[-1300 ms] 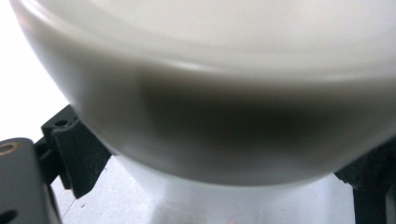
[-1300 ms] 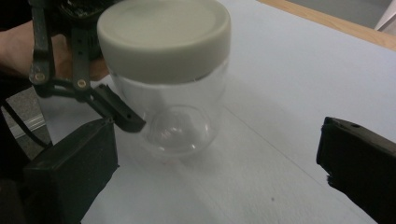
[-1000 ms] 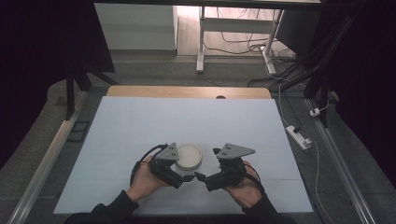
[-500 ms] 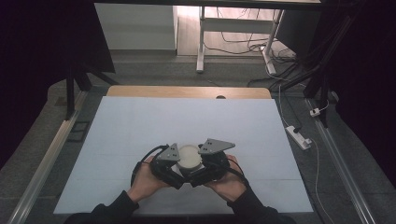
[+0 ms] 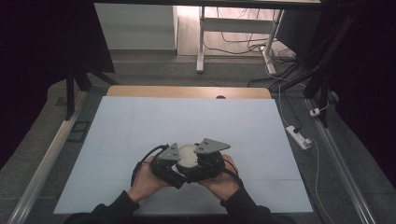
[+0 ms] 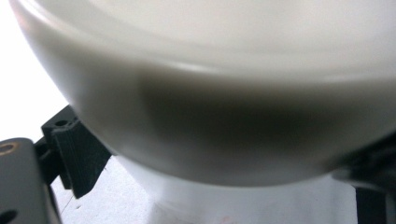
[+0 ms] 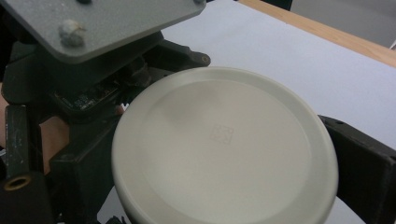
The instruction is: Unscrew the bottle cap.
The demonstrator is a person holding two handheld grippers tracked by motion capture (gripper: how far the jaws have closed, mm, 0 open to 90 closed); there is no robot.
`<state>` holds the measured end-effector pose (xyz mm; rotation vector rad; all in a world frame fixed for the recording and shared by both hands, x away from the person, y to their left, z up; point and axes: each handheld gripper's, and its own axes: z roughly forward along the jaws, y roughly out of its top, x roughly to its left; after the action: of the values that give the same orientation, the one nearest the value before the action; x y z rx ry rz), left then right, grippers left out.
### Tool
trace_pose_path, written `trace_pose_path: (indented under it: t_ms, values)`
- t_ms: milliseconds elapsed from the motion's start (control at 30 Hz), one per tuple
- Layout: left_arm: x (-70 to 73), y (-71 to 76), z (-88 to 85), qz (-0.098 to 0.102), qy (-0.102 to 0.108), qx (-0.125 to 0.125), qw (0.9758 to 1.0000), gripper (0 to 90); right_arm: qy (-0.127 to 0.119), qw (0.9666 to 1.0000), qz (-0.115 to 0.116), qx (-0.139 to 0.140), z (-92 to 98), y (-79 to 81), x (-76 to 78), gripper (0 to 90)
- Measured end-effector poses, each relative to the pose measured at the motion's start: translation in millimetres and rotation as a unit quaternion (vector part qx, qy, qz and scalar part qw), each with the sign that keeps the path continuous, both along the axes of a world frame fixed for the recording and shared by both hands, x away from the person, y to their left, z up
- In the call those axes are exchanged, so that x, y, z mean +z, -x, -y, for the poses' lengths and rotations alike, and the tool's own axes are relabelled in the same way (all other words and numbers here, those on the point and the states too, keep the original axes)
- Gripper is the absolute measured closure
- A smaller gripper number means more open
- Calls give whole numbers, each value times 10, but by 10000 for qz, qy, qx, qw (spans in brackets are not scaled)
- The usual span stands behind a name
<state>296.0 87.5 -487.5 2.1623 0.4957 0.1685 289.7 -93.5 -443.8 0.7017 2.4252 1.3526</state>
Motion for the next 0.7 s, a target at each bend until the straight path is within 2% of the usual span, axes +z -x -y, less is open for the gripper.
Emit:
trace_pose_path:
  t_ms: [100,233,467,667,700]
  values:
    - [2,-2,0,-4,1,-50,10000,76,2,9999,-42,105,11,-23,8,67]
    - [12,-4,-3,26,-28,-170,9998,76,-41,9991,-148,394,51,-73,17,69]
    - [5,-22,-9,-20,62,-261,9996,76,-165,9958,-333,831,117,-180,15,69]
    - [9,-33,-32,-66,159,-435,9989,77,-215,9936,-282,1071,127,-194,17,70]
    - [12,-32,-37,-80,214,-507,9985,76,-239,9921,-285,1197,135,-199,29,71]
